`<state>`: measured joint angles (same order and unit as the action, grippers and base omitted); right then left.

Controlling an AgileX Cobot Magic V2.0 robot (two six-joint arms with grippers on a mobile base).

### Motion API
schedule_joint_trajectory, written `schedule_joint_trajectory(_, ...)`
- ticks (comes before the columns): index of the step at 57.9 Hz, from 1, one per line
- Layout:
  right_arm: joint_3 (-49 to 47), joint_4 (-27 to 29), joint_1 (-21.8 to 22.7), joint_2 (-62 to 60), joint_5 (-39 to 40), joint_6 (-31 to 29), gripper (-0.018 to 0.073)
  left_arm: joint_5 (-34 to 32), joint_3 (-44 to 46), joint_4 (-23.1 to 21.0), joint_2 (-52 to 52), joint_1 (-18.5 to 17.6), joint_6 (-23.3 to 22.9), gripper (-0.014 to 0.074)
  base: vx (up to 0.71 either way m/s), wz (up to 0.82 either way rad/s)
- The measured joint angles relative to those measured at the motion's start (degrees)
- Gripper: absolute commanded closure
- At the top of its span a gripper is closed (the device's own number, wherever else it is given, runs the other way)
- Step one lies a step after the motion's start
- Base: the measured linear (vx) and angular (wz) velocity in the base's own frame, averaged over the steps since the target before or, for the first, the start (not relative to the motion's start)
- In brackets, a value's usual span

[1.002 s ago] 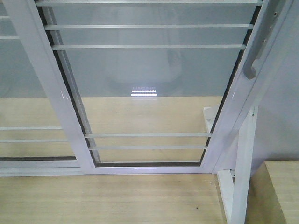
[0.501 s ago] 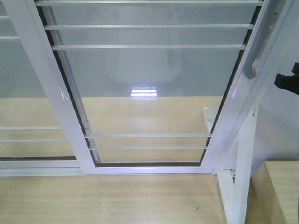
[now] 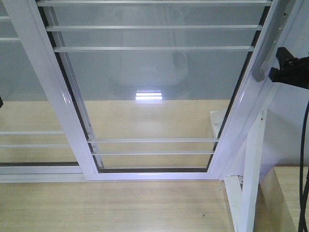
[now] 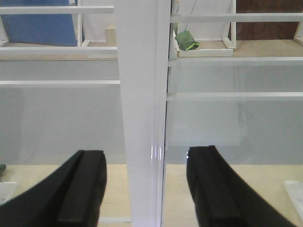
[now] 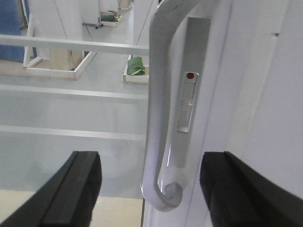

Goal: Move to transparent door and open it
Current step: 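Raise the right gripper and grasp the silver door handle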

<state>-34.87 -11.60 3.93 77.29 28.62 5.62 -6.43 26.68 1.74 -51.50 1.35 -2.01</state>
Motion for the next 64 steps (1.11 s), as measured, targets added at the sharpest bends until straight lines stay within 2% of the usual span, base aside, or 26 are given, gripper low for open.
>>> schedule_joint_trajectory(23, -16.83, -0.44, 0.00, 16.00, -0.58, 0.00, 0.0056, -0.21, 0.00, 0.00, 0.00, 0.00, 0.11, 0.0094, 0.00, 0.00)
schedule_joint_trajectory(43, -28.36, 1.57, 0.00, 26.04, -2.93, 0.00, 0.0069, 0.32, 0.00, 0.00, 0.00, 0.00, 0.13, 0.0094, 0.00, 0.00)
schedule_joint_trajectory(49, -29.96, 1.65, 0.00, 27.46, -3.46, 0.00, 0.0131, 0.71, 0.00, 0.00, 0.00, 0.00, 0.13, 0.0094, 0.00, 0.00)
schedule_joint_trajectory(64, -30.25, 1.65, -0.05, 27.59, -3.87, 0.00, 0.0371, 1.14, 0.00, 0.00, 0.00, 0.00, 0.13, 0.0094, 0.00, 0.00)
